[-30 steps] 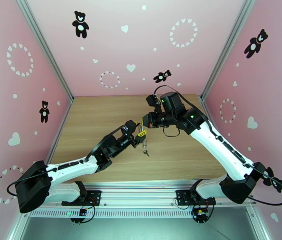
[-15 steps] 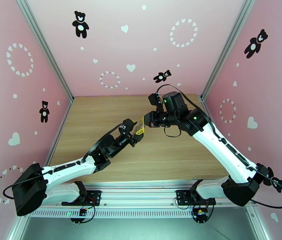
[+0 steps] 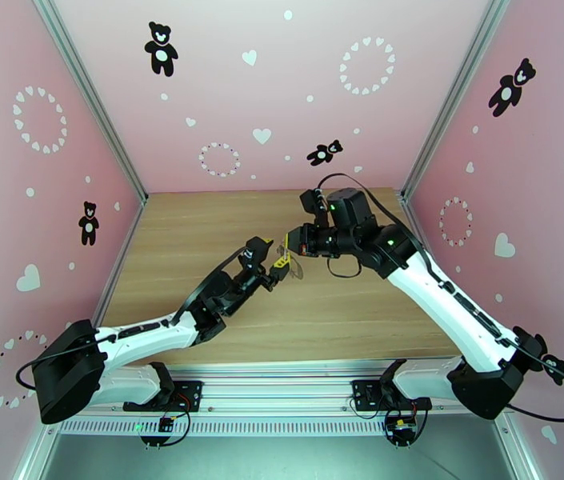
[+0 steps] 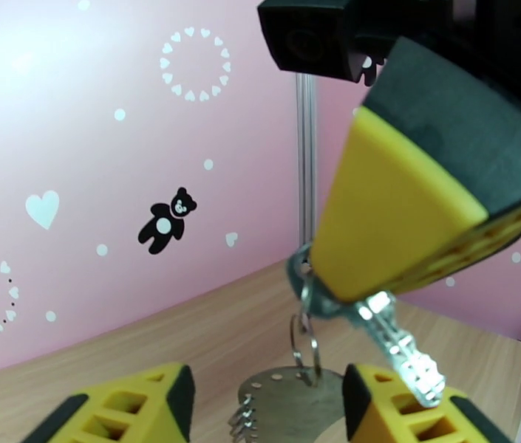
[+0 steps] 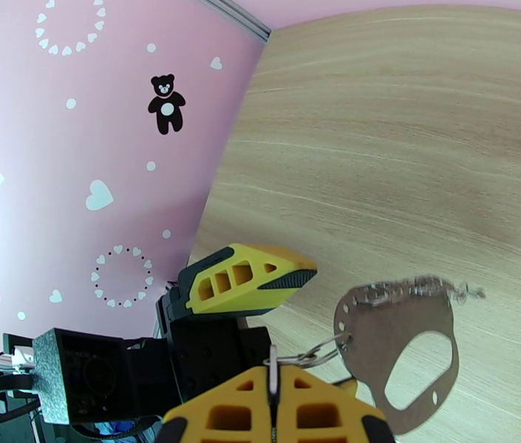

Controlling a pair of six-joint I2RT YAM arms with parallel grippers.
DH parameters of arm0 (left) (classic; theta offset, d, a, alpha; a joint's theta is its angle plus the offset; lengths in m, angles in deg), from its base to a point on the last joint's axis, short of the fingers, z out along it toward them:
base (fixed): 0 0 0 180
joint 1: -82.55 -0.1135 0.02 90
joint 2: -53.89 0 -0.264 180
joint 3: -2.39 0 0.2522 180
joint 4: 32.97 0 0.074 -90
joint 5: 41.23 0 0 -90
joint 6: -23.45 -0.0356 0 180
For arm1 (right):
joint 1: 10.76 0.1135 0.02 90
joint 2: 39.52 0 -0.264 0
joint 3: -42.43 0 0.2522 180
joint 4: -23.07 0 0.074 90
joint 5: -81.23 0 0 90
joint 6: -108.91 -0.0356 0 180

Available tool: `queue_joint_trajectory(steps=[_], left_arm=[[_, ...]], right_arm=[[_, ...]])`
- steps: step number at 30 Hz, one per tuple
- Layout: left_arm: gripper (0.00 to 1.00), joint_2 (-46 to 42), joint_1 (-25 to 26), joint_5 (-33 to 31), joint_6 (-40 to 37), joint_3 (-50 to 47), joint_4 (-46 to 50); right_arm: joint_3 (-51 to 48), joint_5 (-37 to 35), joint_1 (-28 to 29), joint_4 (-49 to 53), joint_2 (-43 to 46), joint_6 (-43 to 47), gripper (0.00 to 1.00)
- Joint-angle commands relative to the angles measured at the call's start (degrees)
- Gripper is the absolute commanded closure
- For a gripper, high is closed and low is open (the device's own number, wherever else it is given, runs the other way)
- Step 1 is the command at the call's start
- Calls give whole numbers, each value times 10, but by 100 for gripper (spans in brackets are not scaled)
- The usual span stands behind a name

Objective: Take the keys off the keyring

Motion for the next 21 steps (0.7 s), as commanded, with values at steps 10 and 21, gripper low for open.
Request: queue_joint_trajectory(steps=[10,21], left_arm=[[62,-2,-16,69,-21,40,33],[75,-10,-20,55,-23,32,34]], right_arm=[[-13,20,0,-19,23,3,100],[-18,16,0,-2,32,19,100]])
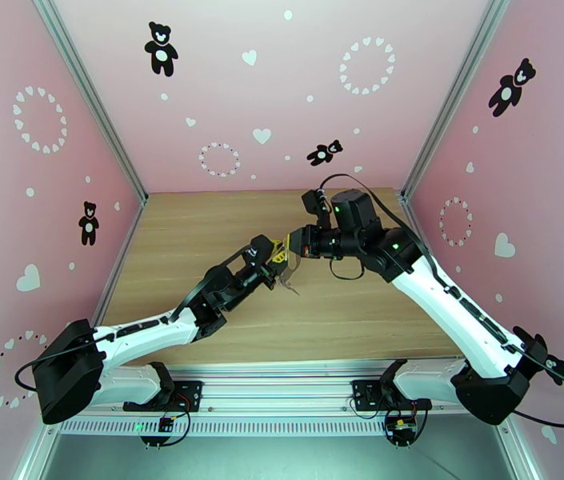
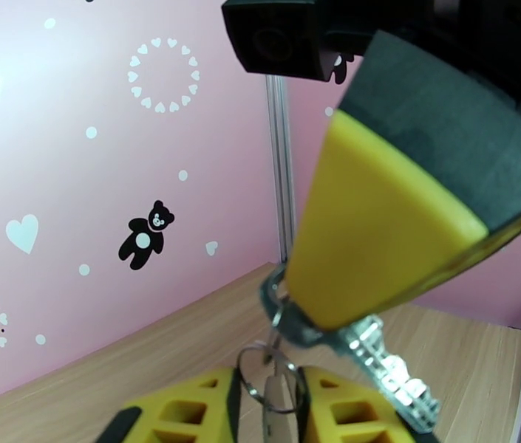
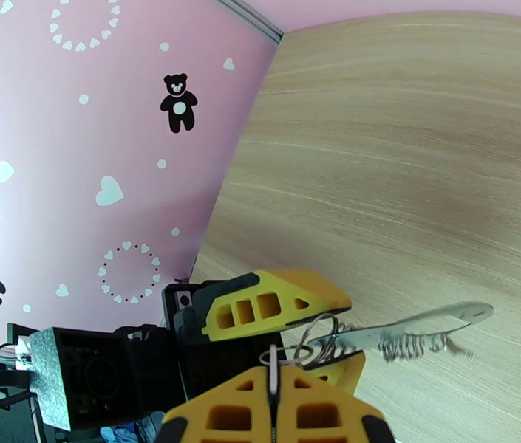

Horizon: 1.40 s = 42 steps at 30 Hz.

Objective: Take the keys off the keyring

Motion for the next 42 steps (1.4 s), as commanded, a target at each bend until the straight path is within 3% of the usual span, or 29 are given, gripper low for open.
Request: queue_joint_trajectory(steps=[1,12,16,19,27,36,42], left_arm=[[75,-10,-7,-6,-6,10,0],[76,-8,-10,5,-20,25,16],[82,-16,-10,21,-34,23,22],[92,-20,-10,35,-47,28,39],[98,-23,-11,55,-71,31,45],[100,-51,-22,129,-79,10,20],[100,-64,-25,179,-83,17,33]], right_arm=[[-6,4,0,7,20,13,100],[-4,9,-1,15,22,25,100],[0,6,-4,26,22,36,100],[0,7,-8,28,25,46,100],[-3,34,-22,36,30,98,100],[-30,79,-28,24,42,167,81],[-21,93,-32,32,43,233,74]])
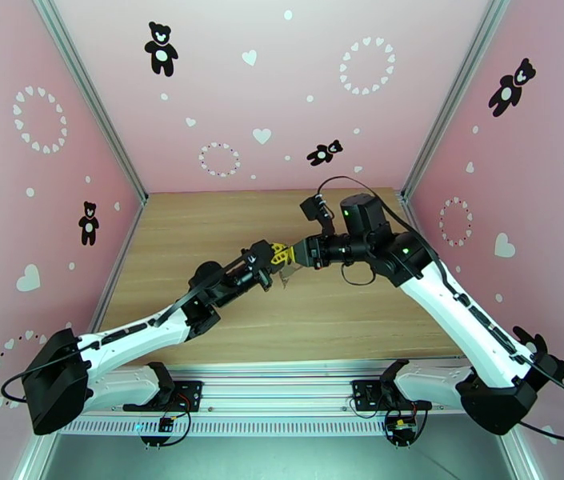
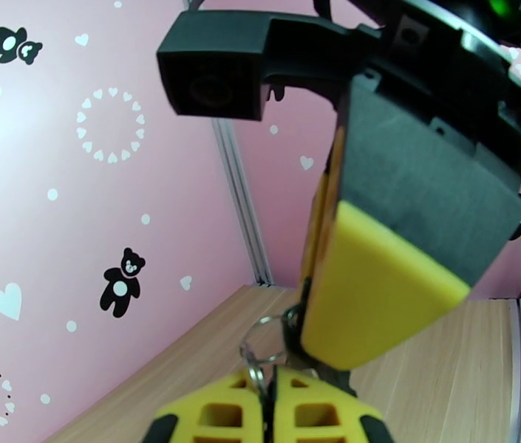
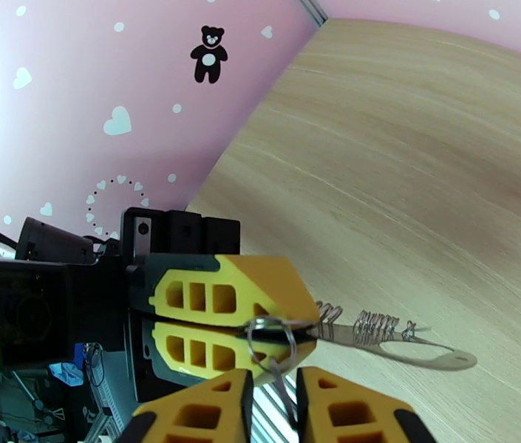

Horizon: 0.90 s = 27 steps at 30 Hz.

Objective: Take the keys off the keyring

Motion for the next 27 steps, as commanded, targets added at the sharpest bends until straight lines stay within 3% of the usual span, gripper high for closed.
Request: queue_joint_trajectory(steps=[1,5,10,14,20,27], left_arm=[[100,-19,-4,52,-13,9,0],[100,-24,-5,65,-20,20,22],[100,-28,-5,78,-26,32,54],[100,-38,-5,88,-25,33,53],[100,-44,-5,90,-26,39,57],[100,-31,-5,90,-17,49,52]], right_arm=[[7,15,-9,4,16,61,73],[6,48,-17,-7,37,109,65],[11,94,-34,-6,36,132,71],[11,107,-45,11,28,145,69],[-24,196,-81,-41,40,95,63],[-78,211,-81,-88,46,58,71]])
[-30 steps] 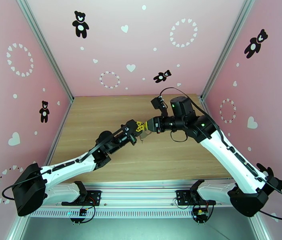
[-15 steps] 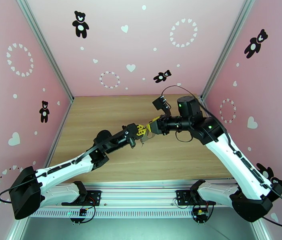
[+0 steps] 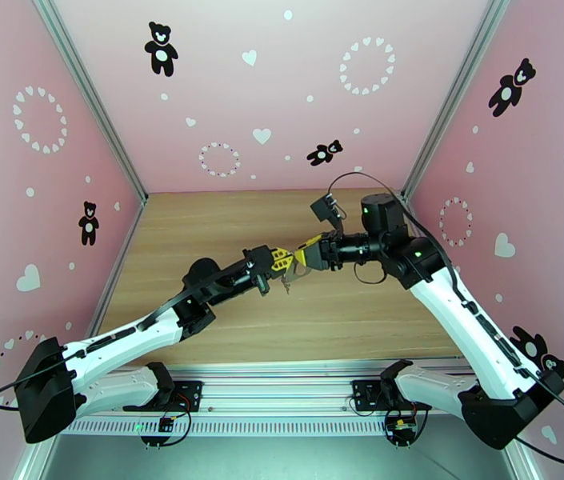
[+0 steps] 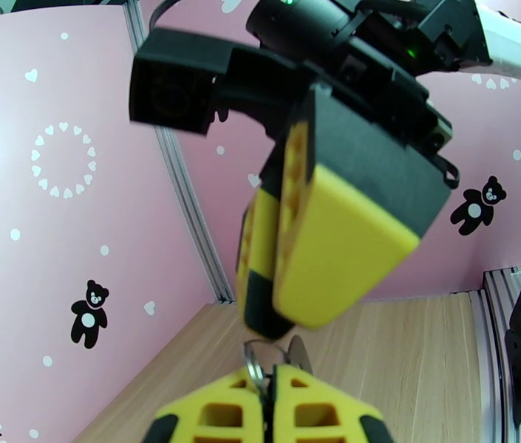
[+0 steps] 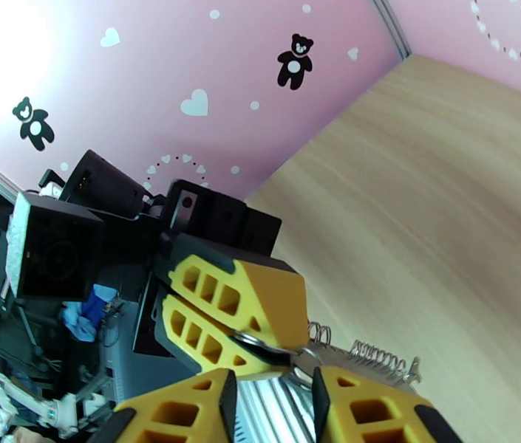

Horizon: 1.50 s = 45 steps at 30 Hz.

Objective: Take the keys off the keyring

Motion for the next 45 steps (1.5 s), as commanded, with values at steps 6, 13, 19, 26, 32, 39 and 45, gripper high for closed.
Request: queue_joint_trajectory(steps=[6,13,19,26,32,39,45], left_arm=[[100,-1,-4,18,-3,27,-2],[100,-6,-5,21,-7,27,2],[100,1,-4,28,-6,32,-5],[100,7,-4,30,-7,37,-5],[100,9,-4,37,-7,41,-2],[100,6,-4,33,-12,42,7],[100,1,-5,25,-21,39,13]], right_arm=[[-18,4,0,-26,9,-5,78],[-4,3,-16,-8,15,6,66],[-6,40,-28,-21,1,-15,58],[-8,67,-27,-44,4,-29,69],[-8,65,-27,-44,-8,-28,78],[-7,53,-27,-16,-9,-10,90],[-11,17,-27,-19,12,-8,100]])
